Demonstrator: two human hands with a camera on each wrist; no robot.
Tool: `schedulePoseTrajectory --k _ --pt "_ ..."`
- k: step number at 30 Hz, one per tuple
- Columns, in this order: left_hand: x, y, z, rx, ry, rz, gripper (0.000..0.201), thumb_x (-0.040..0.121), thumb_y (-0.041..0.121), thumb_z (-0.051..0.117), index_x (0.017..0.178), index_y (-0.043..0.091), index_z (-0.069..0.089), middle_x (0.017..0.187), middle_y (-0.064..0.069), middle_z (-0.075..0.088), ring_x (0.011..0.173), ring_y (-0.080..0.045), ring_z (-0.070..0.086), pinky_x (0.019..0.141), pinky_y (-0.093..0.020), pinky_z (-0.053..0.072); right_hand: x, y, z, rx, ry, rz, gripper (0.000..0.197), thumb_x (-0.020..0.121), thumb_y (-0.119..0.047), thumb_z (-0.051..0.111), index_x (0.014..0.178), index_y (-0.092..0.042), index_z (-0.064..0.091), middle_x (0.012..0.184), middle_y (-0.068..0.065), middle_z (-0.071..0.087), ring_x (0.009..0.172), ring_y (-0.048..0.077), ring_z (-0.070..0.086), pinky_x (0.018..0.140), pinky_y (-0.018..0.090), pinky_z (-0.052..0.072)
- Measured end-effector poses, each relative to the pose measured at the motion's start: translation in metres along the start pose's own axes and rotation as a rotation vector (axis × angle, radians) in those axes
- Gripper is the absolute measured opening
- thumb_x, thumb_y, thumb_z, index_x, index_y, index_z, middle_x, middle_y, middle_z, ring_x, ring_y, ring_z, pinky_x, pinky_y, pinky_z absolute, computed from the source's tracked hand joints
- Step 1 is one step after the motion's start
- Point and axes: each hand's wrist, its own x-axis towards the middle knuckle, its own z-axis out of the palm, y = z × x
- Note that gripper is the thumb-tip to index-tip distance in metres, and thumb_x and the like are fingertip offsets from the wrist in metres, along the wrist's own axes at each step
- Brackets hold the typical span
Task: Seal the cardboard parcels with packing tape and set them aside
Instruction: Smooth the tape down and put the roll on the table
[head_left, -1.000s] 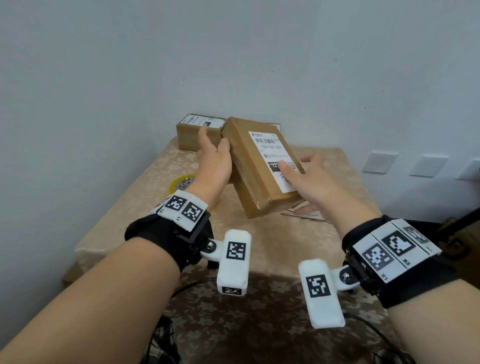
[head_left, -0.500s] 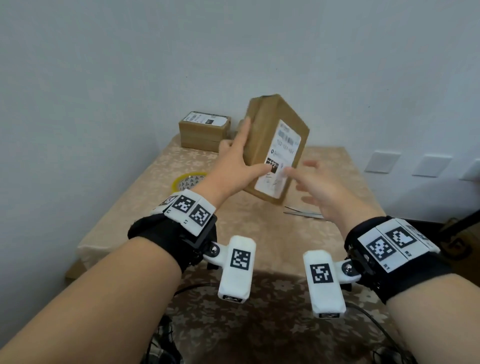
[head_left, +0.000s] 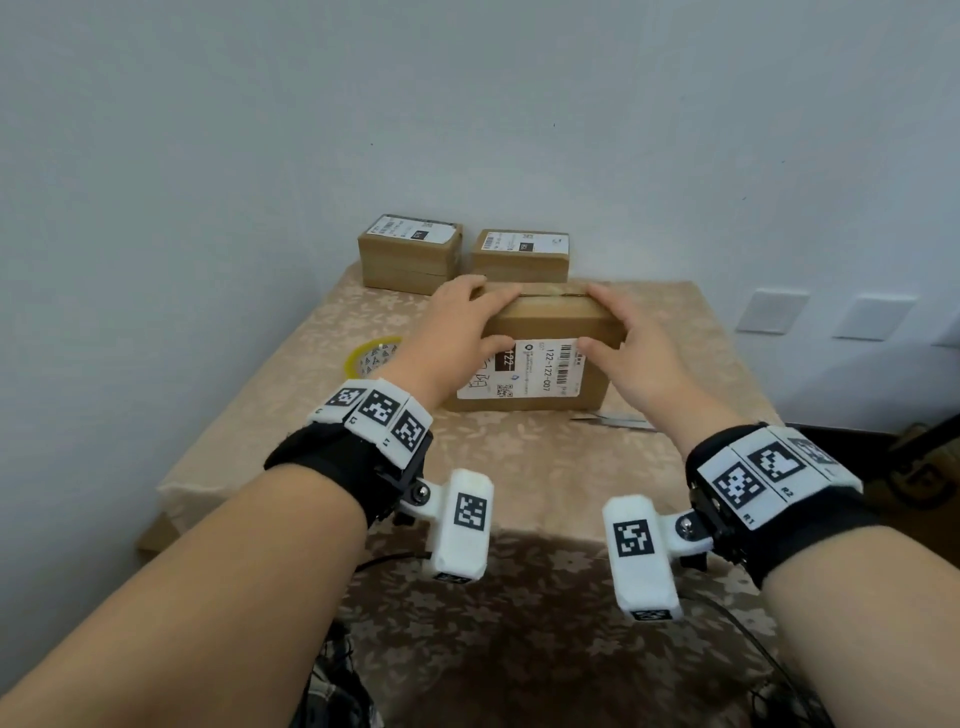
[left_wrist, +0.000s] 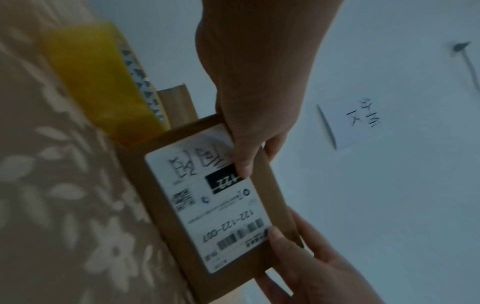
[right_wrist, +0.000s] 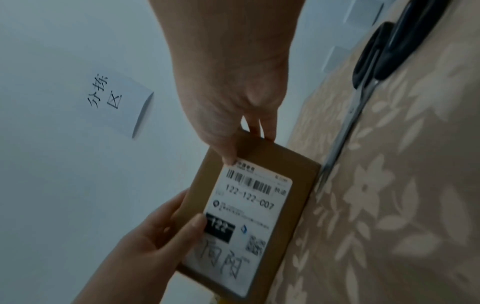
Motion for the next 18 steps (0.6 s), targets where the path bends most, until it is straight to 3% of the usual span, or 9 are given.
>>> schedulePoseTrajectory --k 2,4,6,8,10,12,14,16,18 --pt "-0.003 0.0 0.004 -0.158 0.065 -0.05 0.066 0.091 0.026 0.061 0.148 0.025 0.028 0.154 -0.007 0.017 0.142 -0.022 0.019 0.117 -0.036 0.02 0.001 -0.001 0.005 -0.091 0.042 0.002 0.057 0.092 -0.012 0.061 0.144 -0.024 0.042 0.135 0.0 0.052 0.123 0.018 0.047 0.098 0.021 0.034" --pt "-0.006 -0.002 0.003 -0.249 0.145 -0.127 0.071 0.091 0.02 0.061 0.15 0.018 0.021 0.154 -0.008 0.014 0.142 -0.022 0.02 0.116 -0.034 0.021 0.001 -0.004 0.008 -0.151 0.078 0.004 0.057 0.092 -0.015 0.06 0.145 -0.022 0.04 0.136 0.001 0.053 0.124 0.019 0.048 0.099 0.023 0.035" --pt "-0.008 -0.015 0.003 -0.134 0.131 -0.249 0.074 0.092 0.024 0.06 0.15 0.01 0.016 0.152 -0.014 0.021 0.139 -0.027 0.025 0.113 -0.036 0.026 0.0 -0.008 0.009 -0.251 0.097 -0.011 0.054 0.093 -0.018 0.059 0.144 -0.021 0.042 0.138 0.004 0.052 0.125 0.024 0.048 0.102 0.031 0.037" --pt "-0.013 -0.033 0.005 0.118 -0.028 -0.406 0.067 0.09 0.04 0.058 0.14 0.004 0.032 0.143 -0.019 0.036 0.132 -0.034 0.035 0.107 -0.043 0.033 0.0 -0.014 0.007 -0.438 0.084 -0.046 0.049 0.094 -0.02 0.058 0.141 -0.019 0.045 0.144 0.01 0.042 0.132 0.03 0.039 0.104 0.038 0.036" --pt "-0.017 -0.048 0.007 0.263 -0.146 -0.484 0.053 0.087 0.056 0.053 0.109 0.008 0.053 0.121 -0.018 0.053 0.114 -0.035 0.049 0.093 -0.042 0.044 0.002 -0.018 0.004 -0.545 0.051 -0.051 0.048 0.093 -0.022 0.058 0.14 -0.018 0.046 0.15 0.012 0.032 0.137 0.031 0.032 0.105 0.042 0.035" --pt "-0.02 -0.055 0.007 0.279 -0.163 -0.447 0.055 0.085 0.064 0.05 0.082 0.01 0.054 0.095 -0.011 0.058 0.093 -0.03 0.056 0.075 -0.036 0.046 0.004 -0.02 0.001 -0.563 0.013 -0.039 0.048 0.094 -0.021 0.058 0.14 -0.018 0.046 0.151 0.011 0.032 0.136 0.03 0.033 0.104 0.043 0.036" --pt "-0.023 -0.053 0.005 0.311 -0.186 -0.36 0.053 0.083 0.065 0.052 0.07 0.013 0.052 0.078 -0.007 0.057 0.079 -0.025 0.055 0.068 -0.033 0.043 0.008 -0.02 -0.002 -0.556 -0.02 -0.046 0.047 0.093 -0.019 0.058 0.139 -0.017 0.047 0.149 0.01 0.035 0.135 0.03 0.035 0.104 0.043 0.037" --pt "-0.026 -0.049 0.004 0.375 -0.268 -0.298 0.042 0.086 0.055 0.054 0.079 0.013 0.058 0.086 -0.01 0.062 0.085 -0.027 0.057 0.076 -0.037 0.045 0.009 -0.019 -0.006 -0.496 -0.045 -0.054 0.045 0.093 -0.016 0.059 0.137 -0.017 0.048 0.14 0.008 0.047 0.127 0.028 0.045 0.099 0.039 0.041" --pt "-0.026 -0.047 0.001 0.348 -0.235 -0.304 0.027 0.091 0.038 0.054 0.094 0.012 0.06 0.102 -0.012 0.064 0.094 -0.029 0.058 0.079 -0.038 0.045 0.01 -0.017 -0.011 -0.389 -0.054 -0.045 0.047 0.091 -0.012 0.06 0.136 -0.017 0.046 0.132 0.007 0.053 0.119 0.025 0.05 0.092 0.033 0.041"
